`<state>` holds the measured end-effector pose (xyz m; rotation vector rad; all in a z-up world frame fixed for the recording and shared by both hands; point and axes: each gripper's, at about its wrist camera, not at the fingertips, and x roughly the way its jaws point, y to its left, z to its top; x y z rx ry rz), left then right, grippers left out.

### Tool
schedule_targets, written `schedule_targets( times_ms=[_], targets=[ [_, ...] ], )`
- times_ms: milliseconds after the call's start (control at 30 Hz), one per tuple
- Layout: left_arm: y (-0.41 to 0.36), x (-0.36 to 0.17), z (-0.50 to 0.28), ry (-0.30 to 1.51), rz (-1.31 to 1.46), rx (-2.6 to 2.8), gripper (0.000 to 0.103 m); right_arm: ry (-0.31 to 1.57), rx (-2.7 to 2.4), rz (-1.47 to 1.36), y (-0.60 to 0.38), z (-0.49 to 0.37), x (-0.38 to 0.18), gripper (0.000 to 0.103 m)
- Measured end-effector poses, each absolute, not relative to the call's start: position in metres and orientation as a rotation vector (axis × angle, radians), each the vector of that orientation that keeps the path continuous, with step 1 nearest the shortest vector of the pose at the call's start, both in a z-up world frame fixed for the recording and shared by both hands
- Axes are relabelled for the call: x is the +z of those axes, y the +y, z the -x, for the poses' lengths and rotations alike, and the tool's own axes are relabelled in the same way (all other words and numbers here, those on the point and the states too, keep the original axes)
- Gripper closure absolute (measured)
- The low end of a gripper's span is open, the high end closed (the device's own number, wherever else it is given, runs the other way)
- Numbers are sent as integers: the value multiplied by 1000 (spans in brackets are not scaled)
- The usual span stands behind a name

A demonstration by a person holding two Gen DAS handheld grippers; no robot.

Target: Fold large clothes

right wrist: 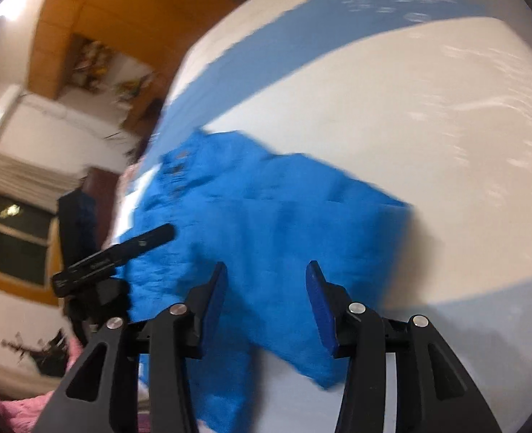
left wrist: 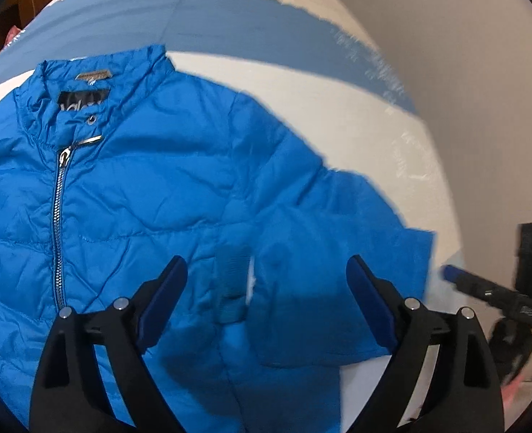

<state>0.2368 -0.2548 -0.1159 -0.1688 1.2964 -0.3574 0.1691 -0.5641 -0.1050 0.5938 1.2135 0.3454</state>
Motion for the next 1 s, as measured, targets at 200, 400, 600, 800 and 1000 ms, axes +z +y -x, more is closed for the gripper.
schedule_targets(
  times_ms=[200, 400, 600, 800, 1000],
  targets=[
    [-255, -134, -235, 1336, 154, -255, 14, 1249, 290, -599, -580, -157, -123, 57],
    [-277, -144, -236, 1378, 164, -365, 42, 1263, 282, -582, -569, -160, -127, 57],
    [-269, -120, -226, 1282, 164, -378, 94, 1241, 282, -550, -565, -163, -111, 57],
    [-213, -75, -223, 1147, 253, -300, 99, 1224, 300, -534, -556, -172, -101, 57],
    [-121, -36, -230, 1015, 269, -88, 103, 1225, 374, -509, -526, -190, -98, 57]
  ],
)
